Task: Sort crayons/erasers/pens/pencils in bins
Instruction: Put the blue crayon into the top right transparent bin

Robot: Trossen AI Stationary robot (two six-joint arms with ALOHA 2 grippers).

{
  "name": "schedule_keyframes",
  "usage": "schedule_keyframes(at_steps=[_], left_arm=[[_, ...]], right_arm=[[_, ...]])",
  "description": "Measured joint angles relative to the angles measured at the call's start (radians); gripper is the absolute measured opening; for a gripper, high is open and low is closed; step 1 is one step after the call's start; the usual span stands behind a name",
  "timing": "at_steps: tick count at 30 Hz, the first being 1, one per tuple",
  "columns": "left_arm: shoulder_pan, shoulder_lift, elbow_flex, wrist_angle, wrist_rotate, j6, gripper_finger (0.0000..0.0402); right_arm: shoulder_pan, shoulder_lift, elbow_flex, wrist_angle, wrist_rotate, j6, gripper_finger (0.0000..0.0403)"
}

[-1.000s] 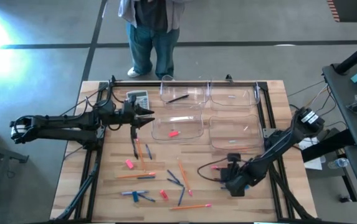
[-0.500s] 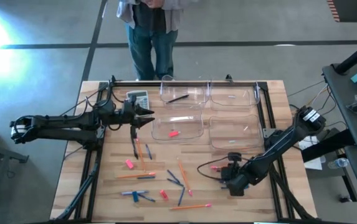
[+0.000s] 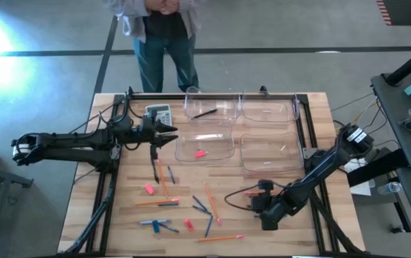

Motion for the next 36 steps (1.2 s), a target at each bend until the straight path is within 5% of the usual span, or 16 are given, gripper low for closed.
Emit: schedule_keyframes(at_steps=[25,36], left_arm=[[0.000,0.000,-0.001,0.000,0.003,0.000,0.0128],[0.000,0.000,-0.001,0.000,0.003,-0.005,0.0128]], right_arm=[[-0.044,0.126,0.002,0.085,-0.002,0.016,0.0095],[-0.048,0.117,0.001,0.083,-0.009,-0.019,0.0037]])
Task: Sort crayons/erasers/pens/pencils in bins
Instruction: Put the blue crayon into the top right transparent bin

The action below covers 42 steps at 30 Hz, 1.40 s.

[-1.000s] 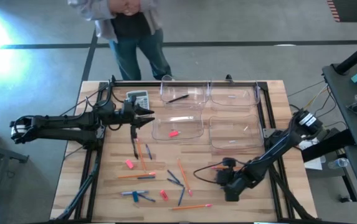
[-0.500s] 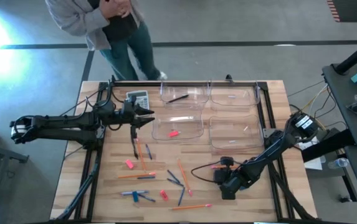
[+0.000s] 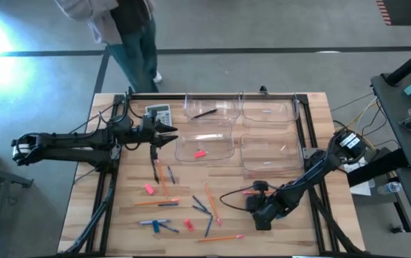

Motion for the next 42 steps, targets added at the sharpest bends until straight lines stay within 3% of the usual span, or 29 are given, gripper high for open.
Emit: schedule_keyframes(at_steps=[5,18,23,27,31,36,39,42], left_arm=[[0.000,0.000,0.000,0.000,0.003,-0.023,0.0128],[0.000,0.007,0.000,0.000,0.003,-0.022,0.0128],[0.000,0.006,0.000,0.000,0.003,-0.022,0.0128],[0.000,0.006,0.000,0.001,0.003,-0.022,0.0128],[0.000,0.006,0.000,0.001,0.002,-0.022,0.0128],[0.000,0.006,0.000,0.002,0.002,-0.022,0.0128],[0.000,0.006,0.000,0.002,0.001,-0.021,0.0128],[0.000,0.006,0.000,0.002,-0.004,-0.021,0.0128]], right_arm=[[0.000,-0.043,-0.004,-0.014,0.021,-0.007,0.0017],[-0.001,-0.243,-0.005,-0.017,0.123,-0.089,0.0014],[-0.013,-0.429,-0.003,-0.017,0.252,-0.251,0.0014],[-0.055,-0.593,-0.002,-0.057,0.415,-0.409,0.0013],[-0.178,-0.719,-0.002,-0.112,0.571,-0.535,0.0013],[-0.443,-0.783,-0.002,-0.111,0.569,-0.689,0.0013],[-0.627,-0.781,-0.002,-0.111,0.507,-0.764,0.0013],[-0.820,-0.754,-0.003,-0.088,0.351,-0.794,0.0013]])
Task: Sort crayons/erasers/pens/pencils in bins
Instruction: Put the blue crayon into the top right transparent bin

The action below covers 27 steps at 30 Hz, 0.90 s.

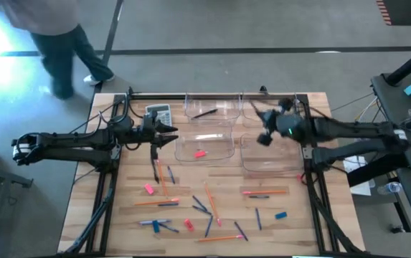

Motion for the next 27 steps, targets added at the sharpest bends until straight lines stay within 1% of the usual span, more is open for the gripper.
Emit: schedule_keyframes(at_steps=[2,4,9,13,17,21,24,27], left_arm=[[0.000,0.000,0.000,0.000,0.000,0.000,0.0128],[0.000,0.000,0.000,0.000,0.000,0.000,0.0128],[0.000,0.000,0.000,0.000,0.001,0.000,0.0128],[0.000,0.000,0.000,0.000,0.001,0.005,0.0128],[0.000,0.000,0.000,-0.001,0.002,0.006,0.0128],[0.000,0.000,0.000,-0.001,0.003,0.007,0.0128],[0.000,0.000,0.000,-0.001,0.006,0.007,0.0128],[0.000,0.000,0.000,-0.001,0.006,0.006,0.0128]], right_arm=[[-0.121,0.036,0.000,0.010,-0.132,-0.008,0.0013],[-0.229,0.083,-0.001,0.007,-0.233,-0.028,0.0013],[-0.441,0.208,-0.001,0.020,-0.356,-0.085,0.0013],[-0.559,0.294,0.000,0.058,-0.461,-0.111,0.0013],[-0.627,0.360,0.000,0.062,-0.508,-0.123,0.0013],[-0.644,0.416,0.000,0.048,-0.521,-0.101,0.0015],[-0.643,0.449,0.000,0.043,-0.521,-0.092,0.0035],[-0.643,0.471,0.000,0.039,-0.517,-0.081,0.0073]])
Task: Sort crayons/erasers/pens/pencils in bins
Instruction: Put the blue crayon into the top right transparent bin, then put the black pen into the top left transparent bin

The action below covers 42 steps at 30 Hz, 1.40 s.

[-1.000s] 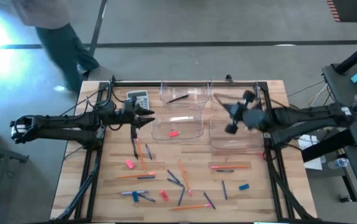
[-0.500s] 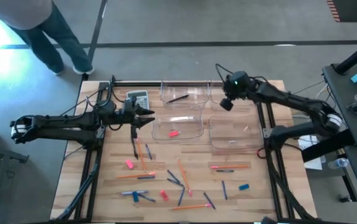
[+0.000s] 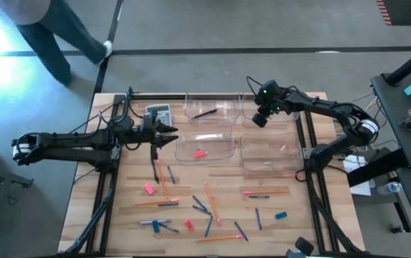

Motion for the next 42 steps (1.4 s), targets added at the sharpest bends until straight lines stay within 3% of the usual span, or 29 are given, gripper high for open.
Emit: schedule_keyframes(at_steps=[7,12,16,22,29,35,42], left_arm=[[0.000,0.000,0.000,0.000,0.000,0.000,0.0128],[0.000,0.000,0.000,0.000,0.000,-0.001,0.0128],[0.000,0.000,-0.005,-0.001,0.000,-0.009,0.0128],[0.000,0.000,-0.008,-0.001,-0.001,-0.009,0.0128],[0.000,0.000,-0.008,-0.001,-0.002,-0.010,0.0128],[0.000,0.000,-0.012,-0.001,-0.006,-0.036,0.0128],[-0.041,0.000,-0.057,-0.011,-0.002,-0.114,0.0128]], right_arm=[[0.000,-0.041,0.038,-0.090,0.006,-0.008,0.0142],[0.033,-0.162,0.146,-0.272,-0.006,0.083,0.0148],[0.148,-0.316,0.165,-0.306,-0.084,0.149,0.0141],[0.464,-0.570,0.032,-0.180,-0.071,0.271,0.0139],[0.789,-0.743,-0.213,0.086,0.155,0.339,0.0136],[0.907,-0.712,-0.325,0.361,0.165,0.339,0.0129],[0.995,-0.559,-0.391,0.588,0.167,0.351,0.0126]])
